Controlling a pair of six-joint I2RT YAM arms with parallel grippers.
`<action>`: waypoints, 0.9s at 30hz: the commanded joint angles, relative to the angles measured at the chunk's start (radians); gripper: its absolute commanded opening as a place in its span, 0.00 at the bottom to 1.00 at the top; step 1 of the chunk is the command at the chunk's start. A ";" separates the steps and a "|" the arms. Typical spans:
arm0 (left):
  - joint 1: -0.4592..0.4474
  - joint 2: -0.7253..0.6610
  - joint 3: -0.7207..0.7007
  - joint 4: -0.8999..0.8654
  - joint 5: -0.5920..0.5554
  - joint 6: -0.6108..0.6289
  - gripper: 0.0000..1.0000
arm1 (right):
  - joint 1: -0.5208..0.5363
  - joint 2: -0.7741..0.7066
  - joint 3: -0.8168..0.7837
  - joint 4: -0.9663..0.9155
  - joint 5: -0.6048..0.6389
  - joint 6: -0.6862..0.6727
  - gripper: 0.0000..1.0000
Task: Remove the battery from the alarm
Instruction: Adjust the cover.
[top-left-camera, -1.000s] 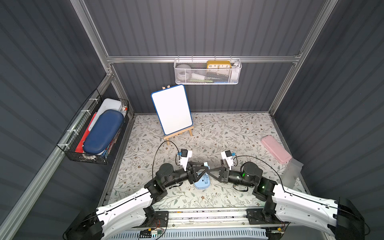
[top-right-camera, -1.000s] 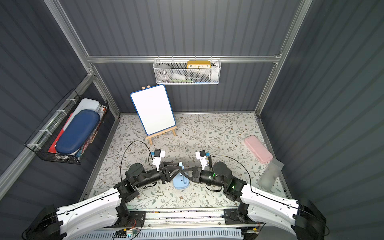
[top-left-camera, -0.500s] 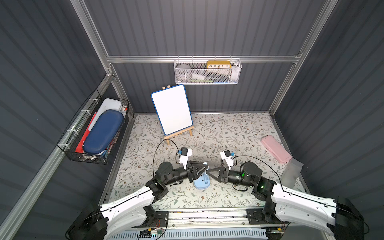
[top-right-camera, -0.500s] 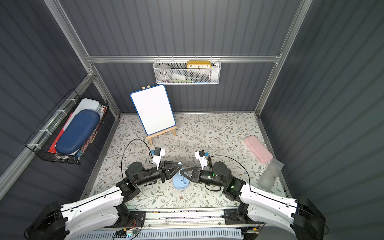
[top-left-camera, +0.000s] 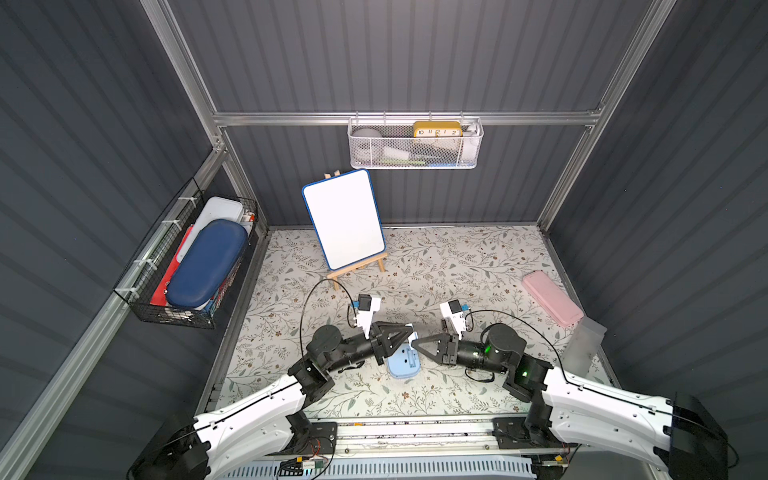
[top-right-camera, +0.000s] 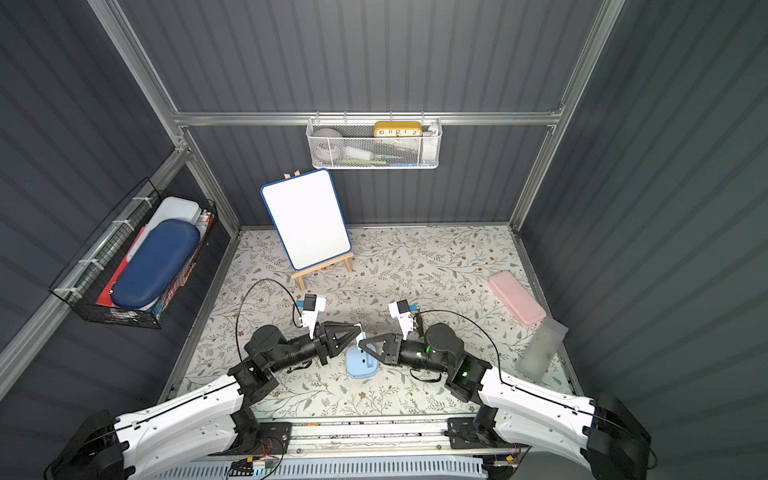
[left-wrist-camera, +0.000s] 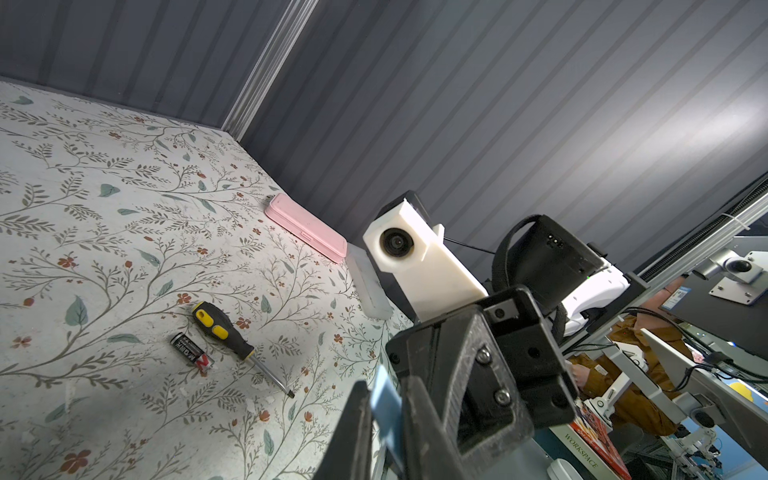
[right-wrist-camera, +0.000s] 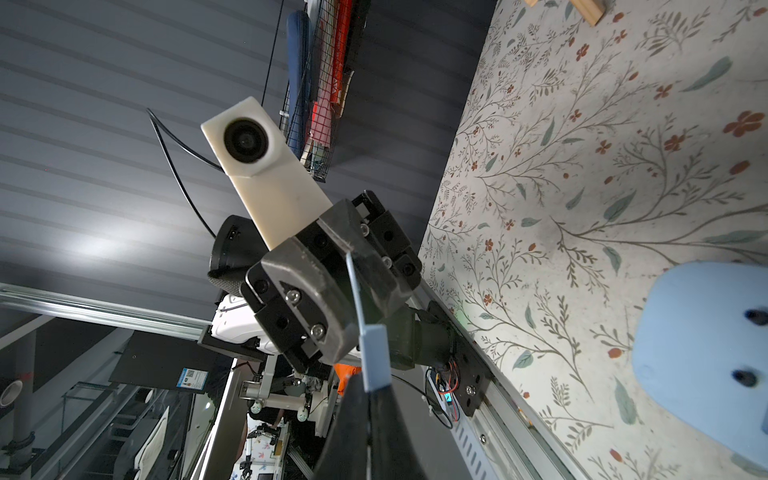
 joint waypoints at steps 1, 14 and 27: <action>-0.001 -0.006 -0.005 0.062 0.018 0.000 0.15 | -0.004 0.016 0.012 -0.014 0.002 -0.006 0.00; -0.002 -0.002 -0.001 0.075 0.024 -0.008 0.12 | -0.004 0.026 0.022 -0.024 0.011 -0.010 0.11; -0.001 0.028 0.005 0.094 0.029 -0.016 0.04 | -0.004 0.008 0.024 -0.036 0.064 -0.023 0.17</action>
